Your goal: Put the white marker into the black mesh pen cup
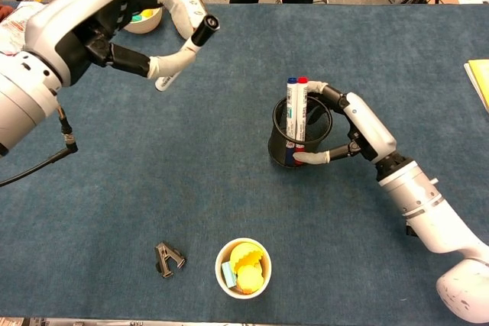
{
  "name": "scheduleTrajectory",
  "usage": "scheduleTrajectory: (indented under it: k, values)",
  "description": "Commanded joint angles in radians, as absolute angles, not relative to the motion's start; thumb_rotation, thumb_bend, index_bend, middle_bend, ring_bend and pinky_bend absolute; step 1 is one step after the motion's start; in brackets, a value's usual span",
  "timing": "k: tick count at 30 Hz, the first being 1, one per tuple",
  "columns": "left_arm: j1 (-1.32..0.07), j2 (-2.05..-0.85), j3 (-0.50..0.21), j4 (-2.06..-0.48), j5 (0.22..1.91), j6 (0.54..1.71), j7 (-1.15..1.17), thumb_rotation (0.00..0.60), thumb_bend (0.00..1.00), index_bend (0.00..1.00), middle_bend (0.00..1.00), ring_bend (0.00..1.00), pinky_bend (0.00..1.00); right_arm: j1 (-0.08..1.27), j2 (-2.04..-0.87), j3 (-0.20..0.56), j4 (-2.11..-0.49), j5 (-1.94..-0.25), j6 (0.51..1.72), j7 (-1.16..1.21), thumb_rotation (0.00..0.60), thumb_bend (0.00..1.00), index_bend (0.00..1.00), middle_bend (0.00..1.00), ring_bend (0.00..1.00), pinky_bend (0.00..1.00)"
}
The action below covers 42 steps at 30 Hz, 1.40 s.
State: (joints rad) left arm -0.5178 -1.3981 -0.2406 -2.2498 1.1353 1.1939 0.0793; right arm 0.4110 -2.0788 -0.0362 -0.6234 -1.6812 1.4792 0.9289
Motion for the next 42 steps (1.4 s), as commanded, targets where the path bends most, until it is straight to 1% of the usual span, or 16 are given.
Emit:
scheduleTrajectory:
  k: [1, 12, 22, 31, 42]
  values:
    - [-0.532, -1.412, -0.242, -2.242, 1.137, 1.18, 0.07, 0.6, 0.36, 0.61, 0.11, 0.0, 0.01, 0.418, -2.088, -0.039, -0.623, -1.685, 1.476, 0.931, 0.6, 0.0, 0.36, 0.52, 0.47, 0.43]
    - [-0.567, -1.456, -0.241, -2.226, 1.137, 1.148, 0.038, 0.6, 0.36, 0.61, 0.11, 0.0, 0.01, 0.449, -2.109, -0.04, -0.628, -1.699, 1.475, 0.921, 0.6, 0.0, 0.38, 0.52, 0.47, 0.43]
    - [-0.583, -1.489, -0.238, -2.193, 1.177, 1.096, -0.088, 0.6, 0.36, 0.61, 0.11, 0.0, 0.01, 0.482, -2.116, -0.039, -0.654, -1.712, 1.477, 0.903, 0.6, 0.0, 0.38, 0.52, 0.47, 0.43]
    - [-0.585, -1.507, -0.228, -2.167, 1.203, 1.091, -0.135, 0.6, 0.36, 0.61, 0.11, 0.0, 0.01, 0.49, -2.129, -0.046, -0.657, -1.712, 1.465, 0.902, 0.6, 0.0, 0.38, 0.52, 0.47, 0.43]
    - [-0.597, -1.523, -0.225, -2.146, 1.199, 1.085, -0.136, 0.6, 0.36, 0.61, 0.11, 0.0, 0.01, 0.5, -2.149, -0.054, -0.653, -1.714, 1.452, 0.901, 0.6, 0.0, 0.38, 0.52, 0.47, 0.43]
